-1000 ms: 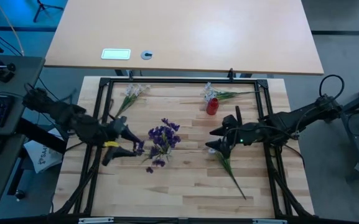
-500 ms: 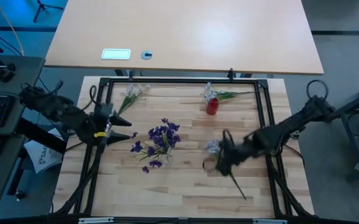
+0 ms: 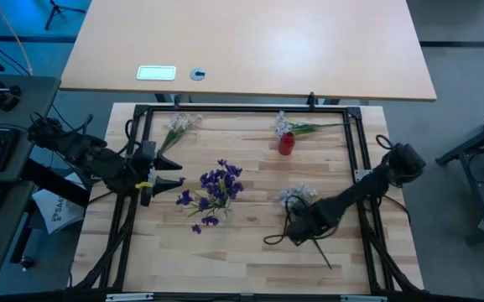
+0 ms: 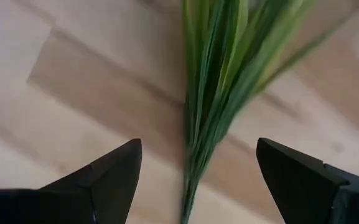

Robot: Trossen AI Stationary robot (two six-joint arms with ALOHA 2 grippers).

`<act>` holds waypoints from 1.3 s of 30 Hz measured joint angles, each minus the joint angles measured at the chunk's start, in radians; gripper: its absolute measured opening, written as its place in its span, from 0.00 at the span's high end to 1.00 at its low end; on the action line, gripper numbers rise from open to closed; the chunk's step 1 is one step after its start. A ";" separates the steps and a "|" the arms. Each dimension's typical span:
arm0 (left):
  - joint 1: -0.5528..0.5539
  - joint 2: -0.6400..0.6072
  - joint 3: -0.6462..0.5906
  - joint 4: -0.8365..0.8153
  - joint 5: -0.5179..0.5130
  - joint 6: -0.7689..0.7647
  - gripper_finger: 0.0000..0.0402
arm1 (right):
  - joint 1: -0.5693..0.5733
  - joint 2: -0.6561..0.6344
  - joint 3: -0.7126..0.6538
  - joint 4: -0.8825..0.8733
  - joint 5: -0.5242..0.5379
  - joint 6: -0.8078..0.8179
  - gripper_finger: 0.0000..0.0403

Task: Sort flowers into vase by color
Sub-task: Put the bottom white flowers into the red vase

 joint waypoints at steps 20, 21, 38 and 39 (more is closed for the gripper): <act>0.000 -0.001 0.000 0.018 0.114 -0.120 0.37 | -0.114 -0.069 -0.251 0.241 -0.072 -0.042 0.39; 0.000 -0.002 0.000 0.037 0.116 -0.109 0.37 | -0.114 -0.069 -0.249 0.229 -0.076 -0.062 0.46; 0.000 -0.136 0.086 0.350 0.032 0.247 0.37 | -0.360 -0.527 0.161 0.060 0.646 -0.635 0.97; 0.000 -0.138 0.086 0.349 0.022 0.257 0.37 | -0.380 -0.570 0.136 0.139 0.683 -0.684 0.97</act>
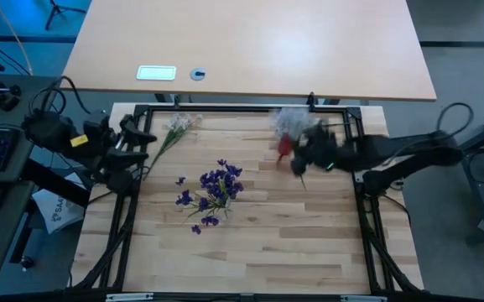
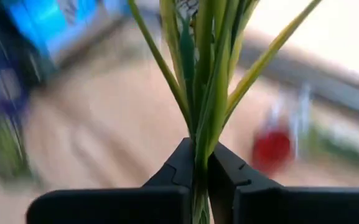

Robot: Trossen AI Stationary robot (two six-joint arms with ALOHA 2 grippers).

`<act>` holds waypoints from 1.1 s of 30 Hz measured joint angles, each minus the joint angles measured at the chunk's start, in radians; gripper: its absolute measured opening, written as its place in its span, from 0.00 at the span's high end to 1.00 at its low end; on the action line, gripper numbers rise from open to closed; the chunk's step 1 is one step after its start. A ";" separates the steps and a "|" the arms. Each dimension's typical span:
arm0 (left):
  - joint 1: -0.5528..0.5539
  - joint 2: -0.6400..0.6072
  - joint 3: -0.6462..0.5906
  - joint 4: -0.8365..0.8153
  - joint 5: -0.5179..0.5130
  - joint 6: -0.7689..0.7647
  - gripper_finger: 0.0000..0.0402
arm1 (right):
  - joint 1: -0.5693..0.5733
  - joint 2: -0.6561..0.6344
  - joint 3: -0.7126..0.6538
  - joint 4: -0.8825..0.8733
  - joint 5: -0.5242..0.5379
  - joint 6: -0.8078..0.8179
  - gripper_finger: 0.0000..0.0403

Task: Sort flowers into vase by color
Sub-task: Put the bottom white flowers into the red vase

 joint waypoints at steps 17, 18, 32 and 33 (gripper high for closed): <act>0.000 0.114 -0.002 -0.014 -0.161 0.034 0.37 | -0.398 -0.218 -0.451 0.914 -0.053 -0.524 0.99; 0.000 0.120 -0.002 -0.014 -0.162 0.032 0.37 | -0.409 -0.210 -0.443 0.911 -0.060 -0.533 0.99; 0.000 0.139 -0.002 0.054 -0.298 0.032 0.37 | -0.477 -0.144 -0.439 0.825 -0.208 -0.529 0.98; 0.000 0.142 -0.002 0.058 -0.333 0.032 0.37 | -0.477 -0.143 -0.439 0.807 -0.216 -0.516 0.96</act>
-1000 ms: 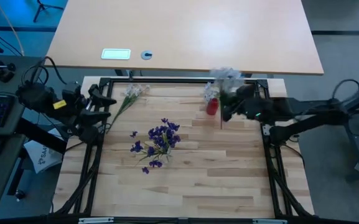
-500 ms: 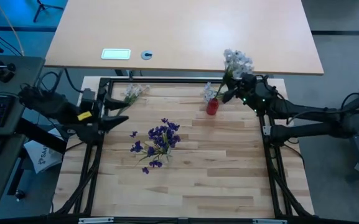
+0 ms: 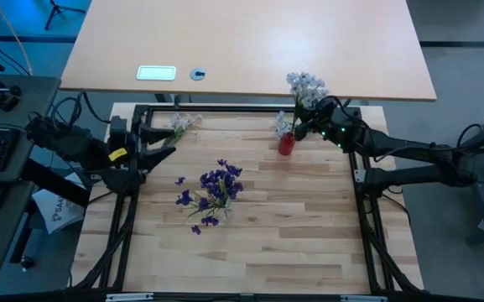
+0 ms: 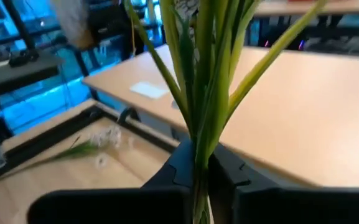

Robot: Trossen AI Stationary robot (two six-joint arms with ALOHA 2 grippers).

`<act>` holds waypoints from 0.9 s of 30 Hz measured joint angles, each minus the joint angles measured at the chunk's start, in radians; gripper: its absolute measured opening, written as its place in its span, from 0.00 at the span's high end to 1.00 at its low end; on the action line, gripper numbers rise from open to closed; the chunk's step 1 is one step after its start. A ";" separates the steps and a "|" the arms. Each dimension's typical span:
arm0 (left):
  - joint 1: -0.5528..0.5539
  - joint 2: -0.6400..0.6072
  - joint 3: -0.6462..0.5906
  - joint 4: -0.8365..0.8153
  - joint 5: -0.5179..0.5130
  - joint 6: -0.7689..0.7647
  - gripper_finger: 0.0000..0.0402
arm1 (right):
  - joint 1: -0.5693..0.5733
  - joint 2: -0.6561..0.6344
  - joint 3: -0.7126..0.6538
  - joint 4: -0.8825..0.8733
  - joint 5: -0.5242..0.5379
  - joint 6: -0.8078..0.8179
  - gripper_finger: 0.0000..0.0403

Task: Sort flowers into vase by color
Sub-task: Put the bottom white flowers into the red vase, then put the top left white flowers into the red vase

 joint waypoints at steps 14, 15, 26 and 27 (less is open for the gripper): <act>0.079 -0.004 0.000 -0.010 -0.117 0.079 0.37 | 0.001 -0.022 0.000 -0.126 -0.105 0.084 0.29; 0.085 -0.013 0.000 -0.019 -0.117 0.079 0.37 | 0.001 -0.031 0.000 -0.149 -0.114 0.076 0.24; 0.281 -0.050 0.001 -0.412 -0.117 -0.243 0.37 | 0.001 -0.102 0.315 -0.701 -0.145 0.093 0.11; 0.326 -0.044 0.001 -0.485 -0.076 -0.300 0.37 | 0.001 -0.102 0.350 -0.719 -0.145 0.102 0.11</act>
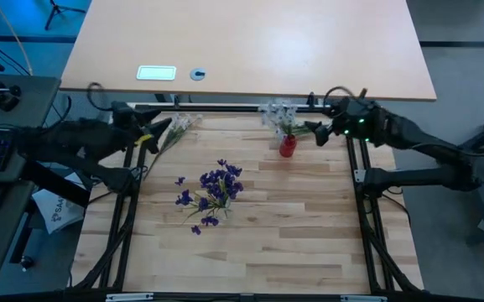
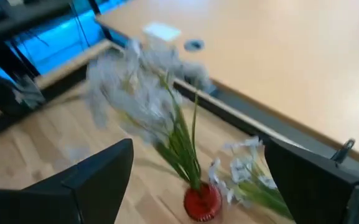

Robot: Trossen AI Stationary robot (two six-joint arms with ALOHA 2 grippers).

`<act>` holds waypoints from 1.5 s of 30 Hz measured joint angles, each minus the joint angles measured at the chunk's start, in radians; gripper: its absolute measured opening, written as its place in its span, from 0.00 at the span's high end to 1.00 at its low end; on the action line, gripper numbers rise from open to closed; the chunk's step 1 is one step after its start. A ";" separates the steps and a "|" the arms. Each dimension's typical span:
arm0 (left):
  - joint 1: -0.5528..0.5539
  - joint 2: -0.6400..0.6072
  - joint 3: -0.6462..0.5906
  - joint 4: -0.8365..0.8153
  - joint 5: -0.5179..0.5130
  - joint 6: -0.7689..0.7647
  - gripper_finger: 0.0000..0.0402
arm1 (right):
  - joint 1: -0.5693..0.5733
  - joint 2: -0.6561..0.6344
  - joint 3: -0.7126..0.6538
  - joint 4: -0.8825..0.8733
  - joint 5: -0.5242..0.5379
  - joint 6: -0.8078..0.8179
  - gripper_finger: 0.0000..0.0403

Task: Sort flowers into vase by color
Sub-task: Put the top left white flowers into the red vase

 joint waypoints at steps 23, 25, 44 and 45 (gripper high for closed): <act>0.938 0.613 -0.109 -0.432 0.699 0.306 0.37 | 0.121 0.067 0.121 0.033 -0.137 0.151 0.13; 0.939 0.619 -0.183 -0.377 0.699 0.309 0.37 | 0.153 0.065 0.121 0.033 -0.121 0.161 0.13; 1.055 0.763 -0.383 -0.084 0.722 0.420 0.37 | 0.248 0.054 0.120 0.033 0.029 0.211 0.13; 1.051 0.764 -0.383 -0.081 0.721 0.421 0.37 | 0.250 0.054 0.120 0.034 0.039 0.220 0.13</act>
